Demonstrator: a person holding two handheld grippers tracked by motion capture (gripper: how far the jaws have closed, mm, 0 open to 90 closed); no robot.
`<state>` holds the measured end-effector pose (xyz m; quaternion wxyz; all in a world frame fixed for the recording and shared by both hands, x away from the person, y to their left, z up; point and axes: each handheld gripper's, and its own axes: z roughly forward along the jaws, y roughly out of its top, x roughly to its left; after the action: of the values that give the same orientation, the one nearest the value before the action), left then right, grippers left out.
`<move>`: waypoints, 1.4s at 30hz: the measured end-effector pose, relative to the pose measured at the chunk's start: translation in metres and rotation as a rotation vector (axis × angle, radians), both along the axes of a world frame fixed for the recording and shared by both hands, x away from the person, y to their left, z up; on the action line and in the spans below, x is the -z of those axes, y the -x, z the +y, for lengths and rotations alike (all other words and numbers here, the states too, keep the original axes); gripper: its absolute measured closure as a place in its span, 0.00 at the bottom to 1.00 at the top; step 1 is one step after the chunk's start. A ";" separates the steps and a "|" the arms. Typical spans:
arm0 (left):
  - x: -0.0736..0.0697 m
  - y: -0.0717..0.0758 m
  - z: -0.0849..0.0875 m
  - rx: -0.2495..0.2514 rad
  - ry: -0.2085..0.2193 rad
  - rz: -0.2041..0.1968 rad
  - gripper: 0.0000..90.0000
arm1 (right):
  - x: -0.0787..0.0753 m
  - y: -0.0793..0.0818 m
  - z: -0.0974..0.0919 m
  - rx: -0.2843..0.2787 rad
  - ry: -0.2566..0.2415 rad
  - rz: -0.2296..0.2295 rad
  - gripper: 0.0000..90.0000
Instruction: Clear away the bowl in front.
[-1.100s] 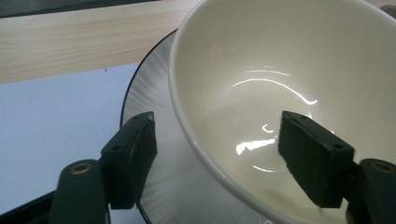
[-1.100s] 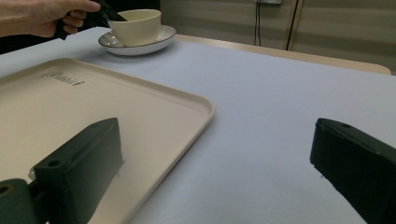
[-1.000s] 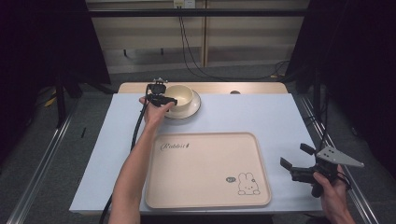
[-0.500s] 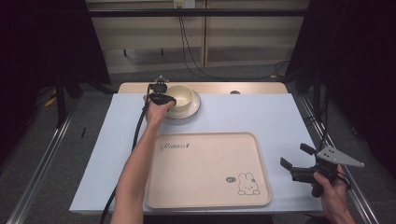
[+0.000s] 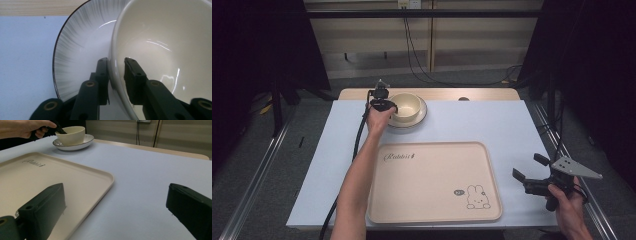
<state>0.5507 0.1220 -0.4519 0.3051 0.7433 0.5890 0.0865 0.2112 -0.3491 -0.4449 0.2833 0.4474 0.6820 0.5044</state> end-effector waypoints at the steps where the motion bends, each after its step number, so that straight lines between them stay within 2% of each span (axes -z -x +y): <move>1: 0.000 0.000 0.001 -0.005 0.008 0.000 0.86 | 0.000 0.000 0.000 0.001 0.000 -0.002 0.02; 2: 0.001 0.000 0.001 -0.022 0.040 0.001 0.88 | 0.000 0.000 0.000 0.005 -0.003 -0.001 0.02; 3: 0.001 0.000 0.003 -0.022 0.049 0.008 0.92 | 0.000 0.000 0.000 0.003 0.001 -0.006 0.02; 4: 0.000 0.000 0.001 -0.040 0.055 -0.003 0.92 | 0.000 0.000 0.000 0.003 0.001 -0.006 0.02; 6: 0.000 0.001 0.000 -0.042 0.043 -0.006 0.93 | 0.000 0.000 0.000 -0.002 0.003 -0.007 0.02; 8: 0.001 0.002 0.001 -0.069 0.077 -0.001 0.93 | 0.000 0.001 0.001 -0.007 -0.001 -0.008 0.02; 12: 0.001 0.002 0.002 -0.078 0.087 0.003 0.93 | 0.000 0.001 0.001 -0.004 0.000 -0.007 0.02; 14: 0.000 0.001 0.007 -0.088 0.126 0.024 0.92 | -0.001 0.001 0.001 -0.007 0.000 -0.009 0.02; 16: -0.001 0.002 0.006 -0.096 0.111 0.017 0.93 | -0.001 0.001 0.001 -0.006 0.000 -0.011 0.02; 18: -0.002 0.002 0.008 -0.093 0.118 0.024 0.93 | -0.001 0.001 0.001 -0.003 0.000 -0.018 0.02; 19: -0.001 0.002 0.010 -0.117 0.132 0.027 0.93 | -0.001 0.001 0.001 -0.003 -0.005 -0.009 0.02; 21: -0.001 0.002 0.011 -0.123 0.145 0.033 0.93 | -0.001 0.001 0.001 -0.001 -0.005 -0.011 0.02; 23: -0.001 0.002 0.012 -0.117 0.144 0.031 0.93 | -0.001 0.000 0.001 0.002 0.001 -0.021 0.02; 27: -0.002 0.003 0.012 -0.119 0.139 0.024 0.93 | -0.001 0.001 0.000 -0.001 -0.012 -0.012 0.02; 30: -0.007 0.004 0.014 -0.118 0.156 0.020 0.93 | -0.001 0.001 0.001 -0.009 -0.014 -0.015 0.02; 35: -0.016 0.008 0.019 -0.108 0.151 0.003 0.93 | -0.002 0.002 0.001 -0.011 -0.020 -0.022 0.02; 42: -0.026 0.014 0.029 -0.117 0.158 -0.011 0.93 | -0.002 0.002 0.000 -0.004 -0.027 -0.026 0.02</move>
<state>0.5363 0.1513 -0.4264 0.3604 0.6807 0.6348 0.0615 0.2090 -0.3493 -0.4428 0.2851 0.4433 0.6722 0.5200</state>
